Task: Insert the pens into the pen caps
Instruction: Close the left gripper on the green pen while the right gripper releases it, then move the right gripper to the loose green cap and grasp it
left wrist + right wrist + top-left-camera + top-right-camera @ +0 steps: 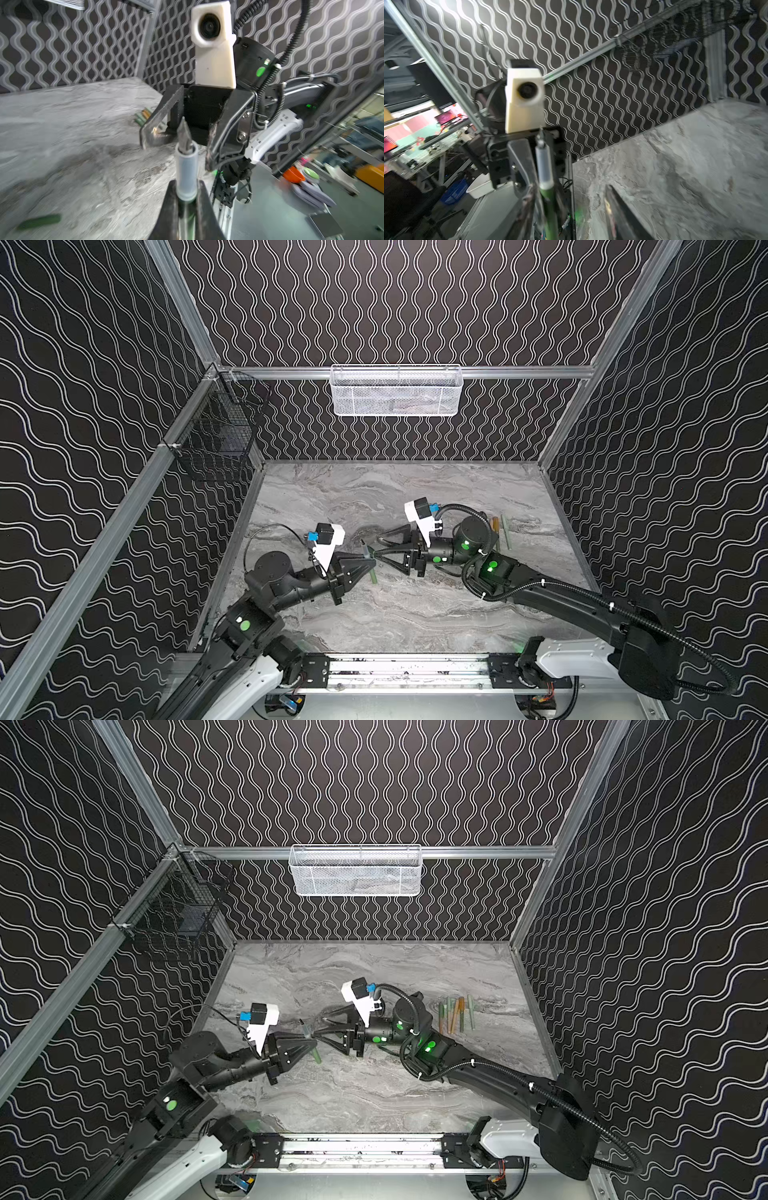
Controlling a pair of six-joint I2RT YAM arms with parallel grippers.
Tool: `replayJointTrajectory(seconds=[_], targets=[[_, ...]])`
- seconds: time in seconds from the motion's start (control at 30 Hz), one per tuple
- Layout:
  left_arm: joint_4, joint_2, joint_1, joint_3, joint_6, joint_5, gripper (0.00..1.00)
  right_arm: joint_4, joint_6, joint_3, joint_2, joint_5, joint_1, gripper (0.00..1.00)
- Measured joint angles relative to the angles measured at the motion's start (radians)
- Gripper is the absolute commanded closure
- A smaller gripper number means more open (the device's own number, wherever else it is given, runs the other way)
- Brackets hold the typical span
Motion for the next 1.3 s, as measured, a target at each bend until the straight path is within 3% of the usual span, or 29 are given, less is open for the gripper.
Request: replayJointTrajectory(seconds=[0.2,0.47,0.73,1.07,1.3], targets=[[-0.294,0.007,0.009,0.114,0.063,-0.189,1.0,-0.215,-0.082,0.076,0.06,0.123,-0.032,0.39],[-0.477,-0.104,0.012,0.131,0.074,-0.42,1.0,-0.602,-0.213,0.364,0.407,0.327,-0.037,0.4],[-0.498,-0.195,0.012,0.108,0.077,-0.478,1.0,-0.848,-0.306,0.591,0.715,0.46,-0.036,0.41],[-0.494,-0.225,0.012,0.096,0.08,-0.477,1.0,-0.984,-0.358,0.771,0.905,0.551,-0.012,0.43],[-0.491,-0.24,0.012,0.095,0.083,-0.476,1.0,-1.023,-0.37,0.832,0.969,0.579,-0.001,0.58]])
